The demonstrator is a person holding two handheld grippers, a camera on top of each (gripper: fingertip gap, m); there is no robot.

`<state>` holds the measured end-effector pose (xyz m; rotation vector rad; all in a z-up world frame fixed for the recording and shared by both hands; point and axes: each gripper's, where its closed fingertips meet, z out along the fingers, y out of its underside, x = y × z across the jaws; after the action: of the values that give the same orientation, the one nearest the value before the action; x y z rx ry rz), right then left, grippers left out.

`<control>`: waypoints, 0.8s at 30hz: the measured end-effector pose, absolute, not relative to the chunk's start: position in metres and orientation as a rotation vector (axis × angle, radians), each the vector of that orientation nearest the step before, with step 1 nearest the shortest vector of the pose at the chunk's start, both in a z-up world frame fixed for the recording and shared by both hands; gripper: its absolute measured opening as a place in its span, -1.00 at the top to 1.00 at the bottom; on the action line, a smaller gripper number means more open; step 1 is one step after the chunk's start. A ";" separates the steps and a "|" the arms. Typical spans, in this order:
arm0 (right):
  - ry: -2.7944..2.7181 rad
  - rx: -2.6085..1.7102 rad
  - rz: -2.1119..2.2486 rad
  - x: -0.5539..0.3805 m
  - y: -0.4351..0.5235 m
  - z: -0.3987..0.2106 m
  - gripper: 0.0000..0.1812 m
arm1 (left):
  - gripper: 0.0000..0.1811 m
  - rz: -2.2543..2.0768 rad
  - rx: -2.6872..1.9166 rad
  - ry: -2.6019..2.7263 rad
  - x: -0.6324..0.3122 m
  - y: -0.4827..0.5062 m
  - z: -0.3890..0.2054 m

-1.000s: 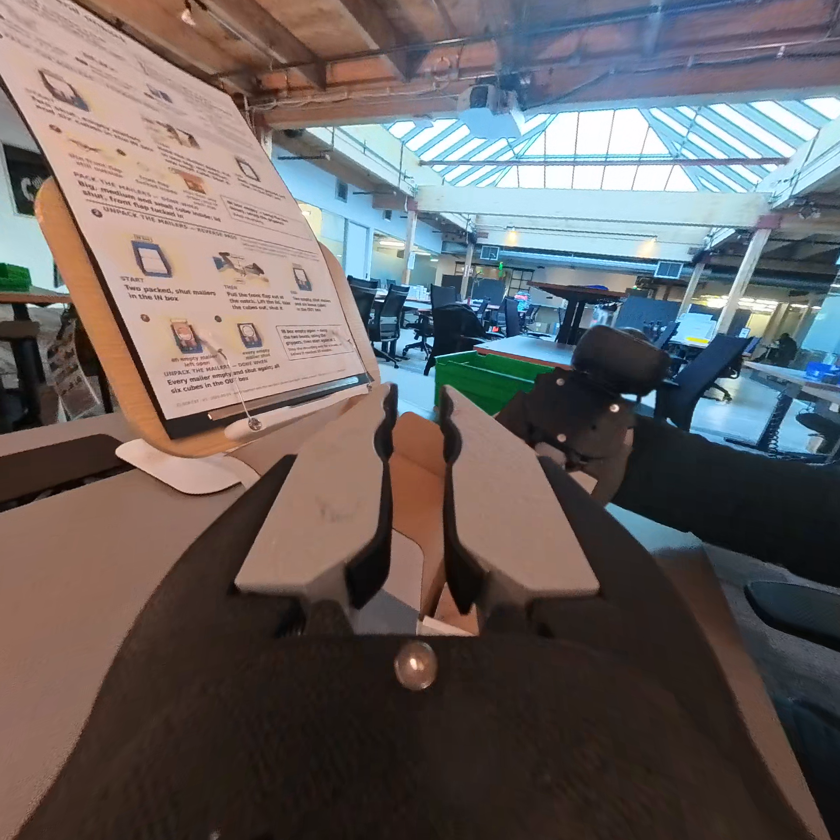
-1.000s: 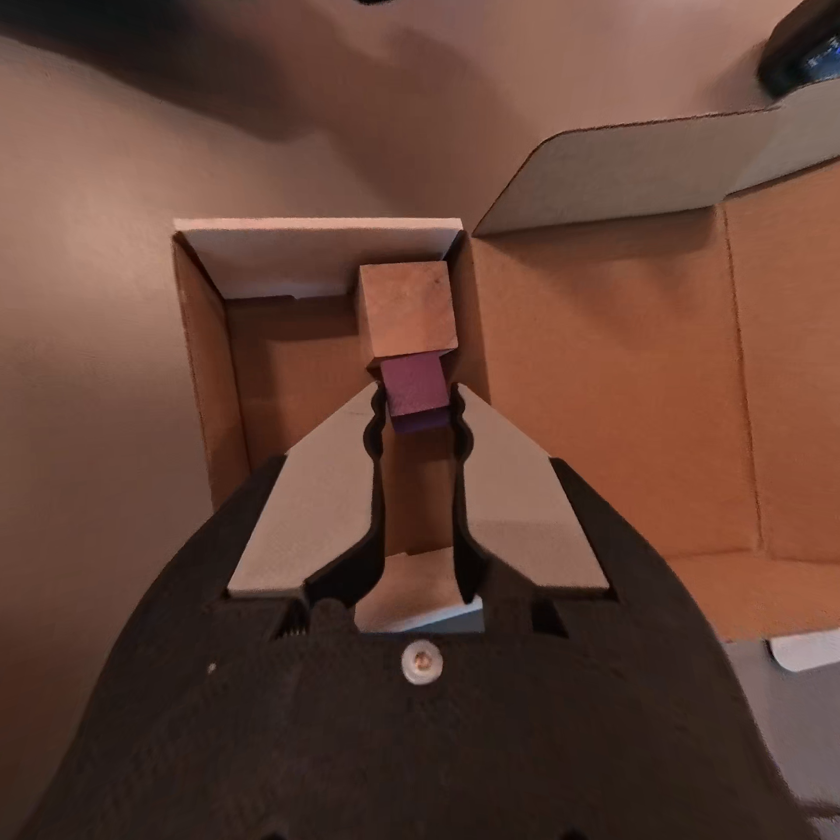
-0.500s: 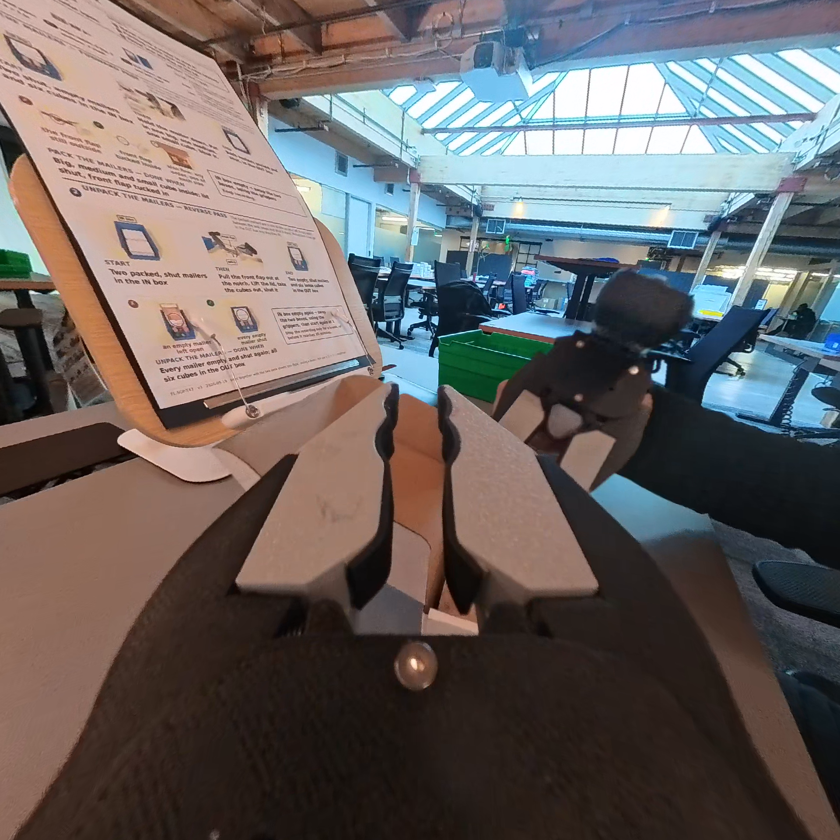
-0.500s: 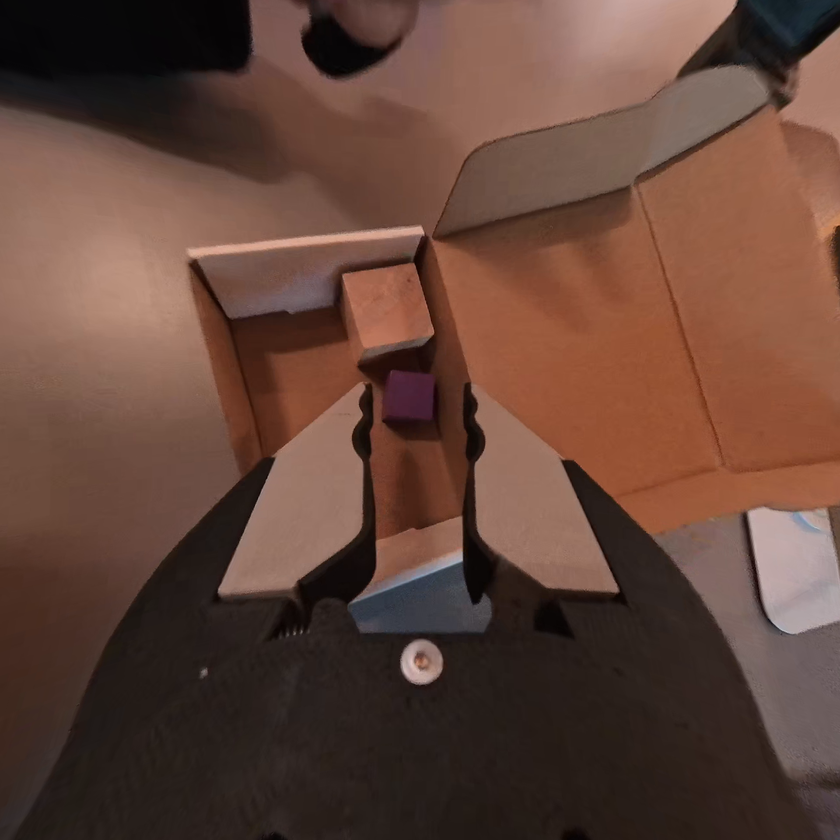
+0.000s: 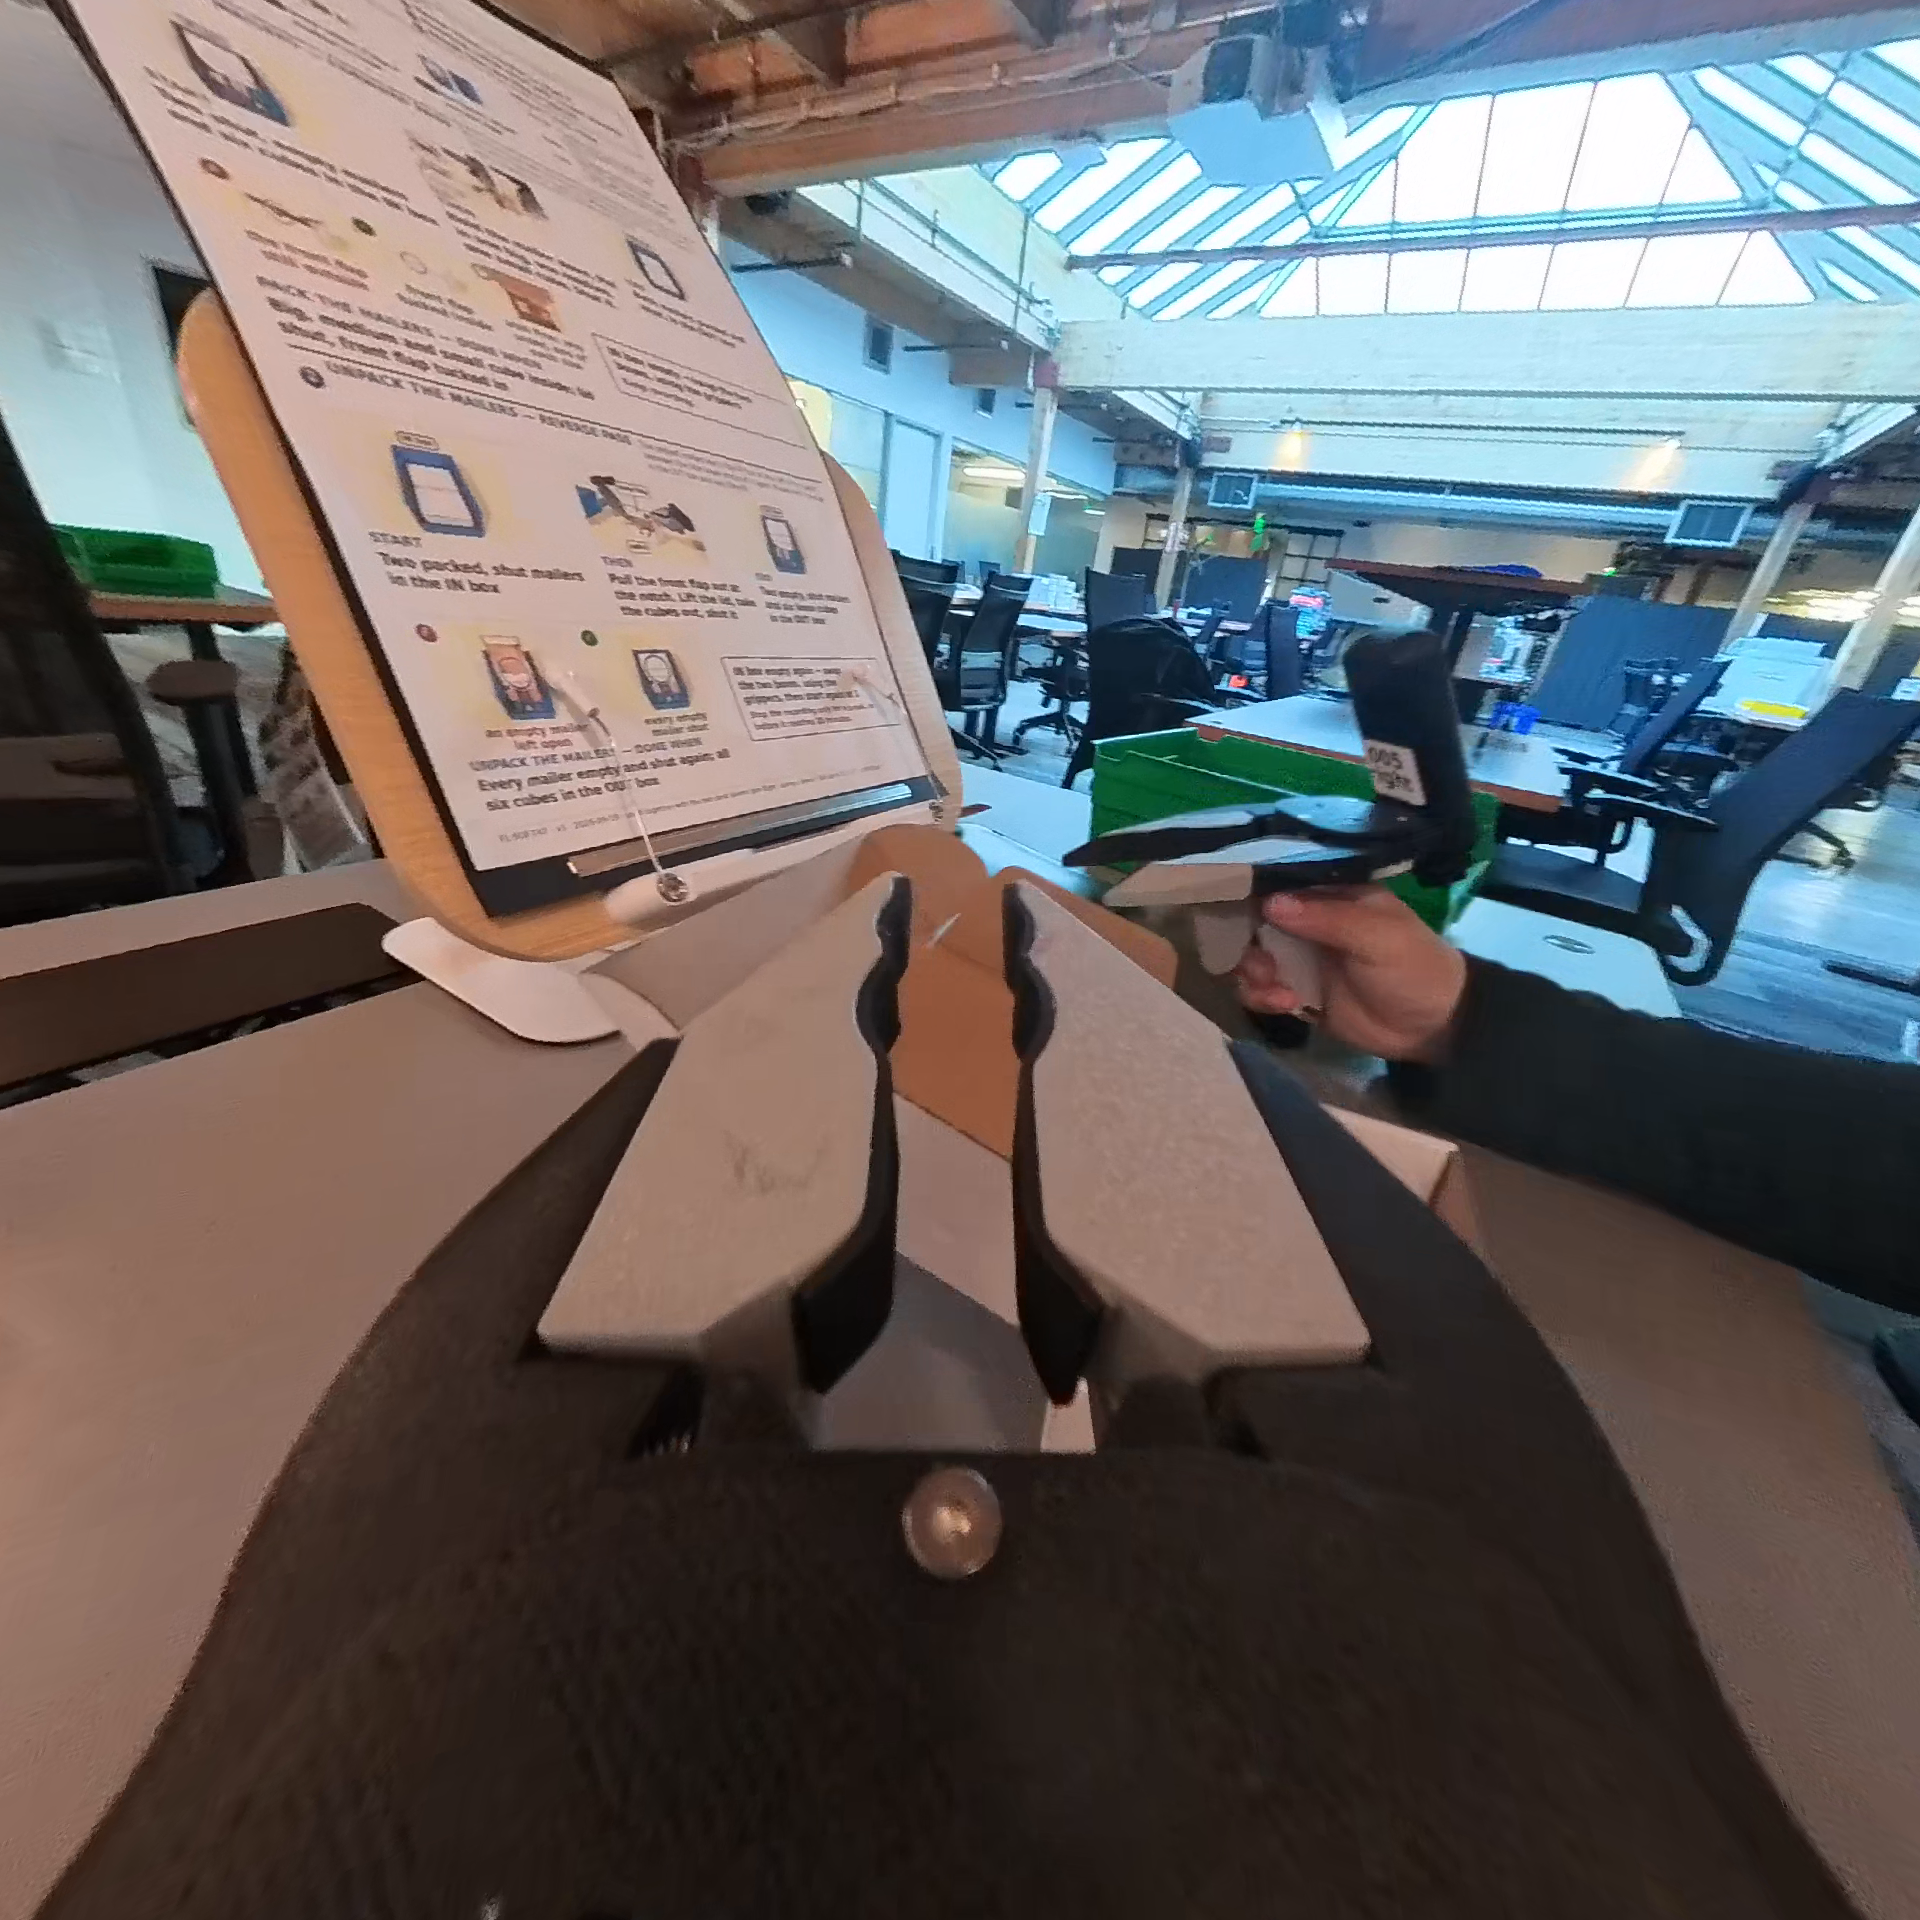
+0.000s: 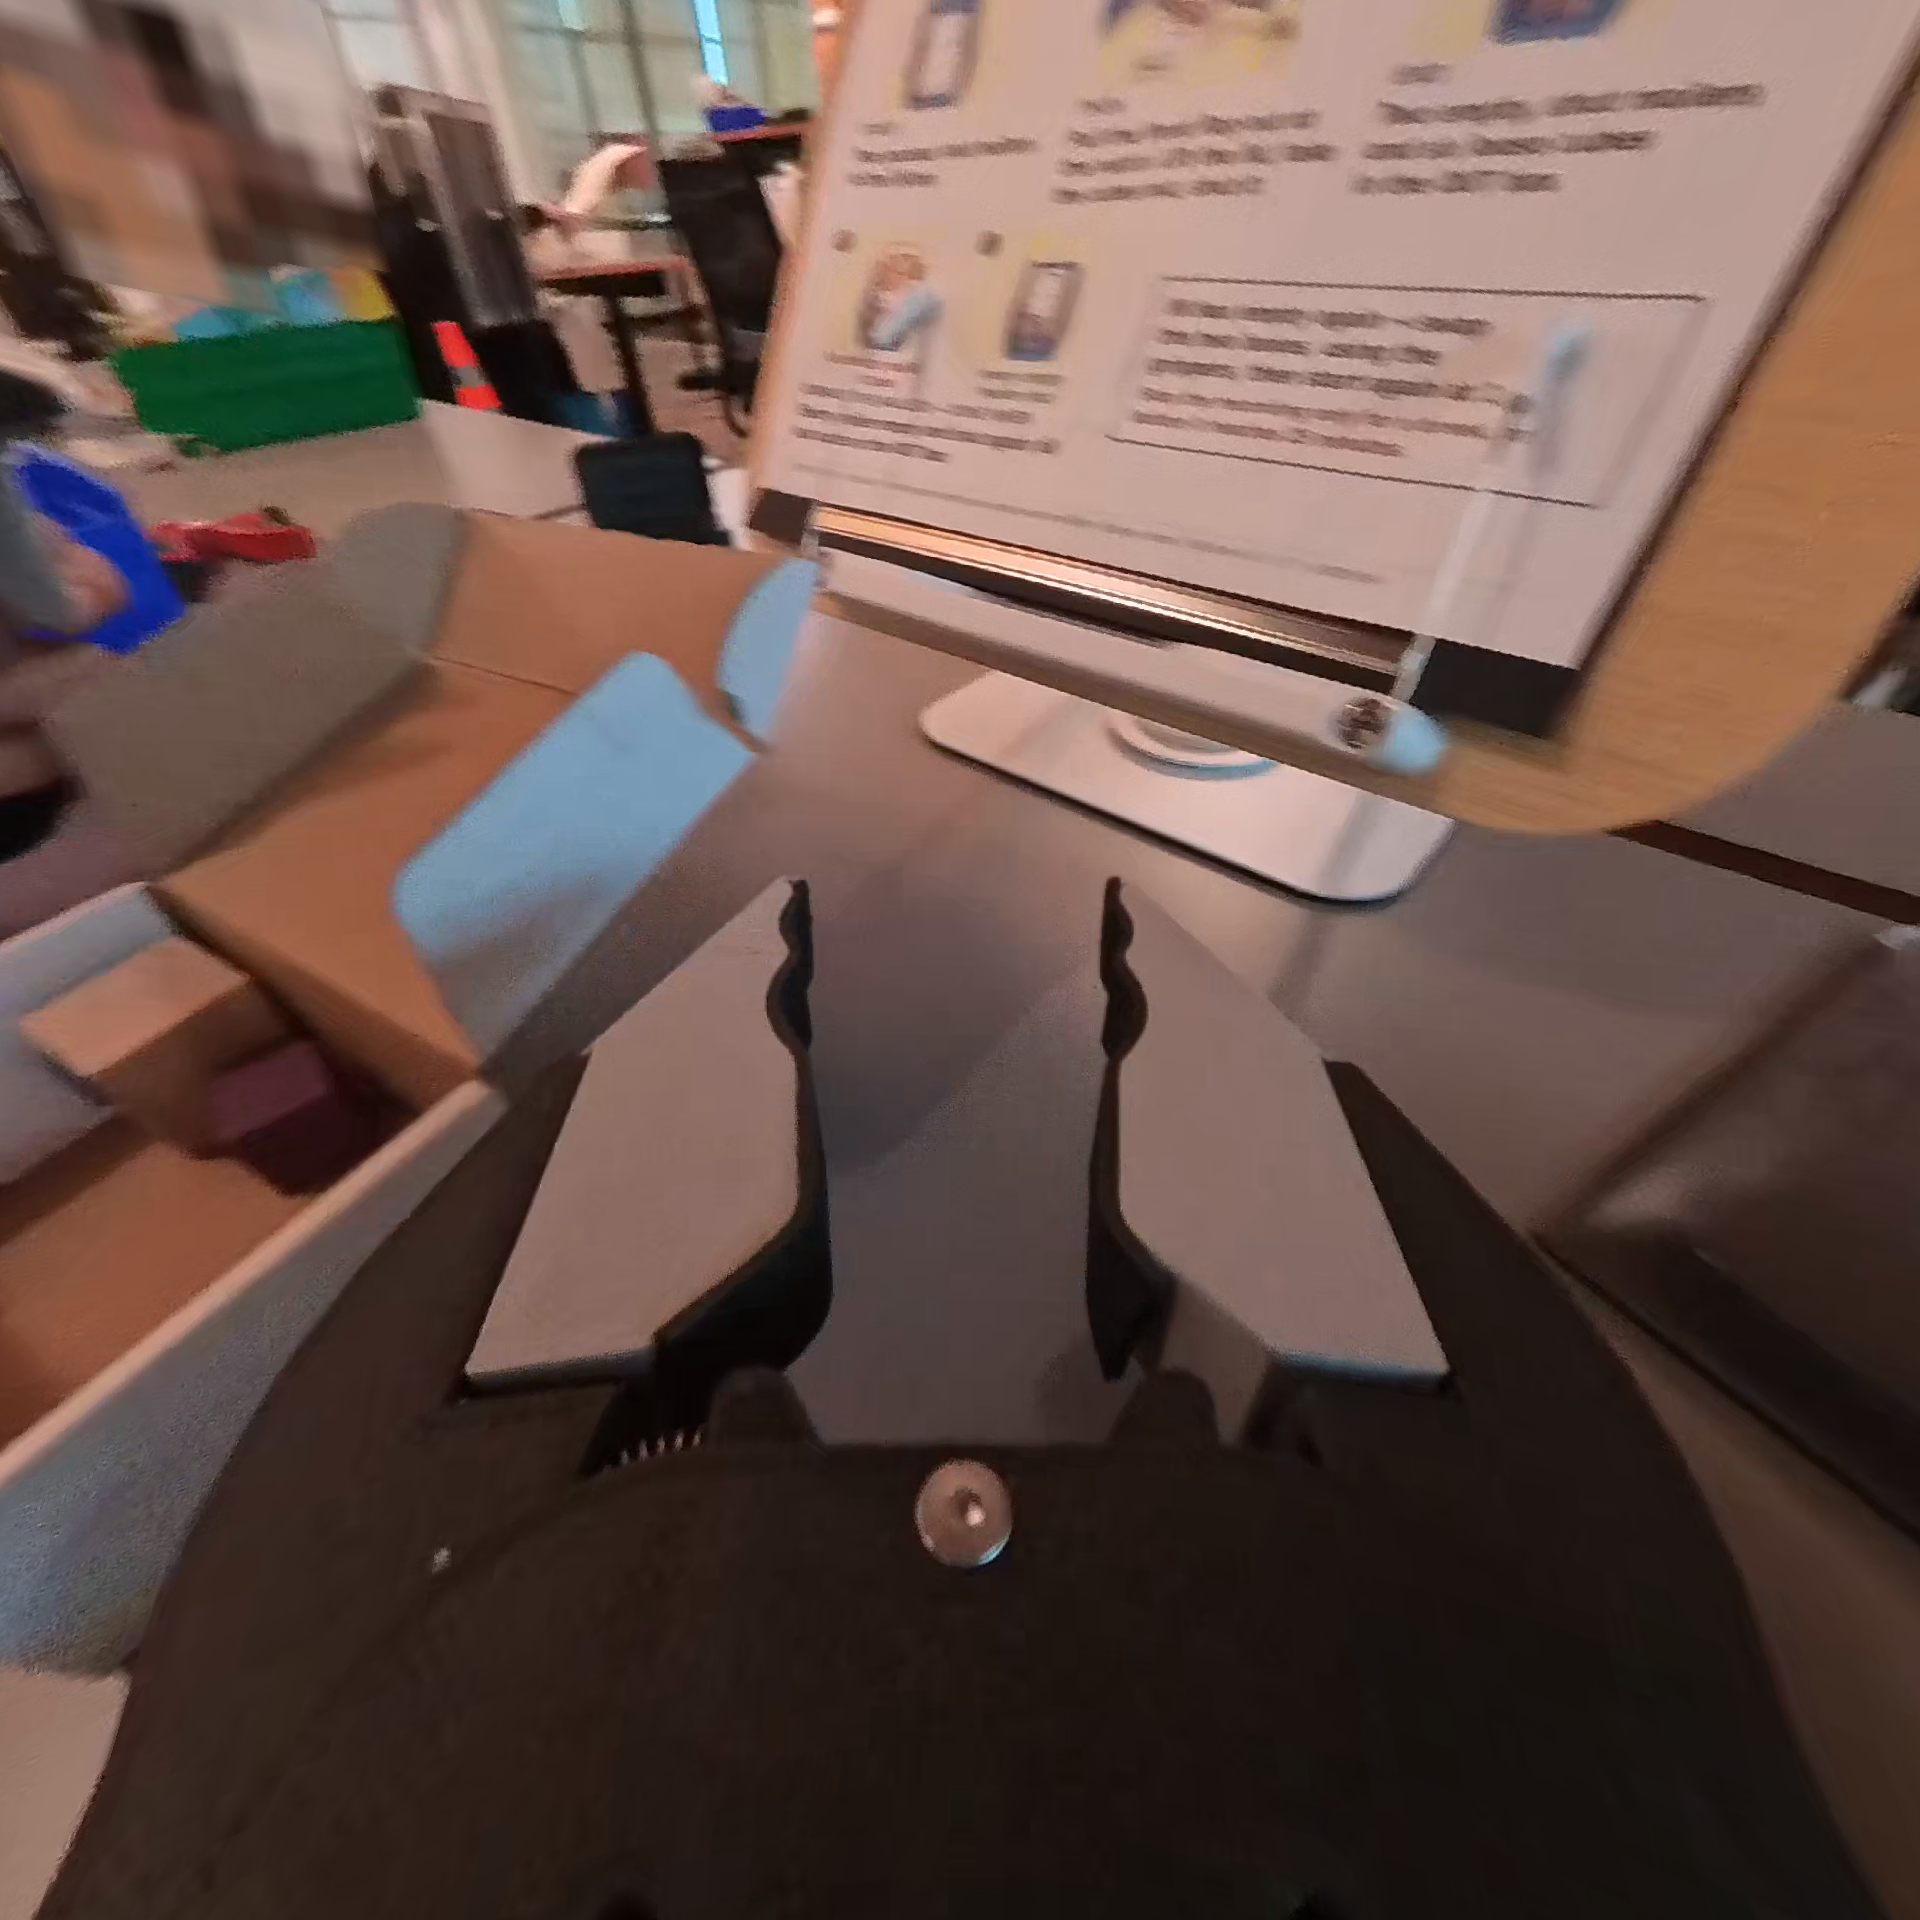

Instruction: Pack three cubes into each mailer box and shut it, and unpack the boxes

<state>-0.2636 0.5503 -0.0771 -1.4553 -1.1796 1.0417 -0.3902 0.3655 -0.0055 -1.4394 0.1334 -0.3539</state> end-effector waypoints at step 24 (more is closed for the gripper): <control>-1.082 -1.533 1.095 -0.260 0.565 -0.085 0.42 | 0.87 -0.241 -1.524 0.084 -0.403 0.375 -0.035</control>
<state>-0.2599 0.5647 -0.0849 -1.5331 -1.0819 1.0949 -0.4029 0.3750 -0.0349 -1.5243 0.0836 -0.2408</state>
